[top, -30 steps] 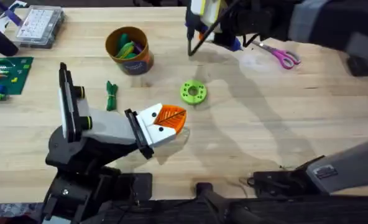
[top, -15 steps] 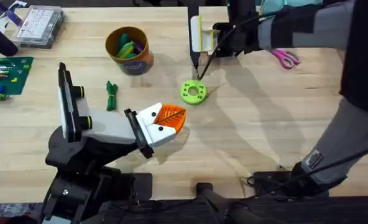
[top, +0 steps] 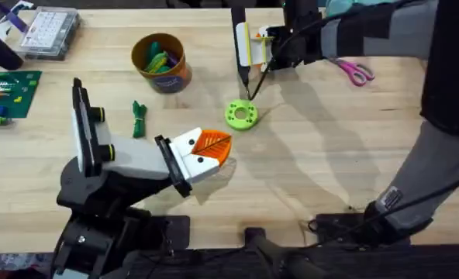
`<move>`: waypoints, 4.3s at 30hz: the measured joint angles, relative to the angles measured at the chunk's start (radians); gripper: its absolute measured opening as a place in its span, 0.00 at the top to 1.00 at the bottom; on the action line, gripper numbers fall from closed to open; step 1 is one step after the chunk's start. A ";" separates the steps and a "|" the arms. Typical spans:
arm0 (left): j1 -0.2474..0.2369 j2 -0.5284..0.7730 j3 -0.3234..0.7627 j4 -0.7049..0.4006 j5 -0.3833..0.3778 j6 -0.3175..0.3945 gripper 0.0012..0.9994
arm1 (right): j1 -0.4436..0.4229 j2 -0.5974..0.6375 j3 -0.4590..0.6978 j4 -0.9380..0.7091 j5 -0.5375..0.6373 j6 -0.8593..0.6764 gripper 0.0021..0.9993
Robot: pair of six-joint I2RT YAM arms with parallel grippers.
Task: Pick up the gripper from the table and insert it into the empty holder that is missing its gripper. Then pick up a screw, insert it into the mounting hole, and use the screwdriver to tighten it. Finally, clean up the table by picking up the vegetable and placing it into the bucket.
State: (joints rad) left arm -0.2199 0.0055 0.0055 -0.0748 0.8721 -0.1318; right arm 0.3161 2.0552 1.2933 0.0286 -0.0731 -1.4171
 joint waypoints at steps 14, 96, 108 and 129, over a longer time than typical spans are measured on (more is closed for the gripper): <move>0.000 0.000 0.000 0.000 -0.001 0.000 0.98 | 0.014 -0.040 0.023 -0.081 0.030 0.030 0.00; 0.000 0.000 0.000 0.000 -0.001 0.000 0.98 | 0.023 -0.042 0.022 -0.097 0.065 0.062 0.00; 0.000 0.000 0.000 0.000 -0.001 0.000 0.98 | 0.023 -0.042 0.022 -0.097 0.065 0.062 0.00; 0.000 0.000 0.000 0.000 -0.001 0.000 0.98 | 0.023 -0.042 0.022 -0.097 0.065 0.062 0.00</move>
